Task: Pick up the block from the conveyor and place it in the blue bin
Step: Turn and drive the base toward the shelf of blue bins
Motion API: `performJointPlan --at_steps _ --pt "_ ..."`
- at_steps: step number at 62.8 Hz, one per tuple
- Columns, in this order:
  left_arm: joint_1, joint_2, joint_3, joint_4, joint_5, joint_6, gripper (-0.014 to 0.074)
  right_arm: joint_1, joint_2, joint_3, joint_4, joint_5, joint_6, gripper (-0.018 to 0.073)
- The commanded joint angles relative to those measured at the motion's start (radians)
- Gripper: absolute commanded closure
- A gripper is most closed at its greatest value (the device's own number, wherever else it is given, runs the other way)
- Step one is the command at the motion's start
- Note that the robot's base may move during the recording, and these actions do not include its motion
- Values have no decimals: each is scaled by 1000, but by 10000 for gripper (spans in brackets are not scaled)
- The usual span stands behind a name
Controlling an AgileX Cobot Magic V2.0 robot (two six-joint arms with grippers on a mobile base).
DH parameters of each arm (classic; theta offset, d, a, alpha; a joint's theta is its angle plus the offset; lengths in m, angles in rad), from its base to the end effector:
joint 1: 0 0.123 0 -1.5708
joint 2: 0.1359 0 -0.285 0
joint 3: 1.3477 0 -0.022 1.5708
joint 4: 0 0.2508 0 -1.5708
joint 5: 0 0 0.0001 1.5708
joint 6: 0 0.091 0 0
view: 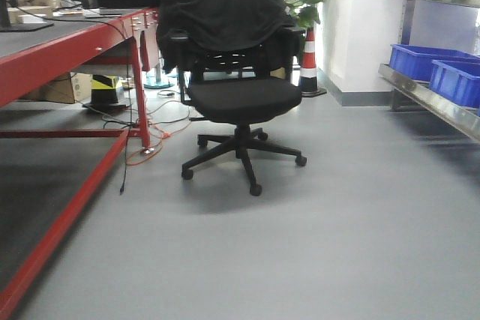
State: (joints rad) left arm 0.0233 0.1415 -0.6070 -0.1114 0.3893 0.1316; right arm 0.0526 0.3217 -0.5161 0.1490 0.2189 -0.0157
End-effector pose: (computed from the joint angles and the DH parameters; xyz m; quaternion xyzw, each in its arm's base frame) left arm 0.0176 -0.0034 0.3663 0.0178 0.6460 0.0061 0.7631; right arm 0.0696 0.0066 0.3456 0.0146 0.6836 0.0774 0.7256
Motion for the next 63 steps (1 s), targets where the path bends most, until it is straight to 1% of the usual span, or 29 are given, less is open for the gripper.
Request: performJointPlan --at_steps 1,63 --pt "-6 -4 -2 -1 -18 -6 708 2 -3 -2 -3 -26 -4 713" --pt "-6 -4 -2 -1 -18 -6 708 2 -3 -2 -3 -26 -4 713"
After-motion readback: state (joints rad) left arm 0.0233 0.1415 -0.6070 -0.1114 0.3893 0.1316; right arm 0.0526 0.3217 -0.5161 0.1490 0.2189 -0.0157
